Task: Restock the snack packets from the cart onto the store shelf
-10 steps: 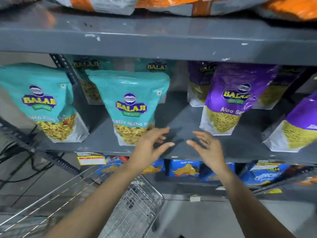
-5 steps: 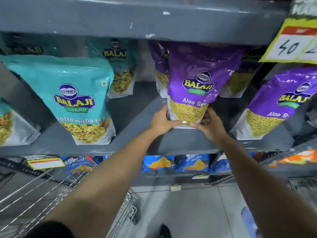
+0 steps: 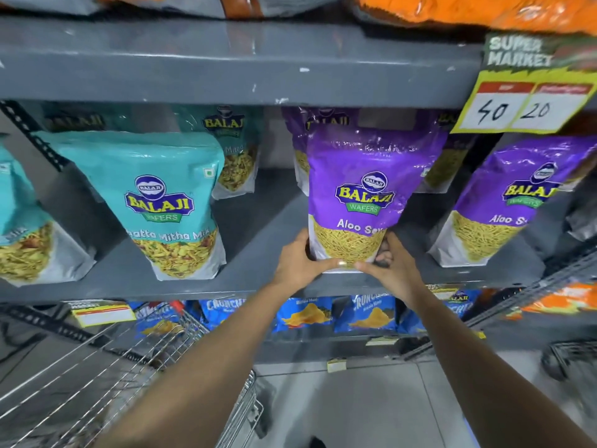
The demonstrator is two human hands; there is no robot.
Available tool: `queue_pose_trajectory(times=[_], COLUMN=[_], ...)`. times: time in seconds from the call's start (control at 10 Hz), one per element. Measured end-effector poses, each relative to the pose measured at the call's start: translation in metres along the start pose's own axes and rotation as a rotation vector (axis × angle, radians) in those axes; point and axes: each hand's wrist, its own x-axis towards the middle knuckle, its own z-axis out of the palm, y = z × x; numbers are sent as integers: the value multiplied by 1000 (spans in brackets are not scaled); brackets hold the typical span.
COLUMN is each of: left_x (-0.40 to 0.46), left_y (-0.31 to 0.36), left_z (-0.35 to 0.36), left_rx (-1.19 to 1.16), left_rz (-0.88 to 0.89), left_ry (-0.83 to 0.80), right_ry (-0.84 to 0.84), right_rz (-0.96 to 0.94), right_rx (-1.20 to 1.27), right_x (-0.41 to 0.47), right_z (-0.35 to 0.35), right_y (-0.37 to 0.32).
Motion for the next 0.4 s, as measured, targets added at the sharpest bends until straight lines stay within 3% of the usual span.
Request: queue_pose_trajectory(times=[0.2,0.3,0.4], left_x=[-6,-15,-33], left_y=[8,9,10], left_z=[-3,-11,-19], left_rx=[-20,-37,-50], left_rz=[-34,-14,96], left_ry=[-46,-70,156], right_ry=[-37,26,263], right_rz=[18,-1,31], right_rx=[46,144,335], right_x=[-2,-4,-20], right_z=[-4,-7,-8], right_y=[-2,-6,-18])
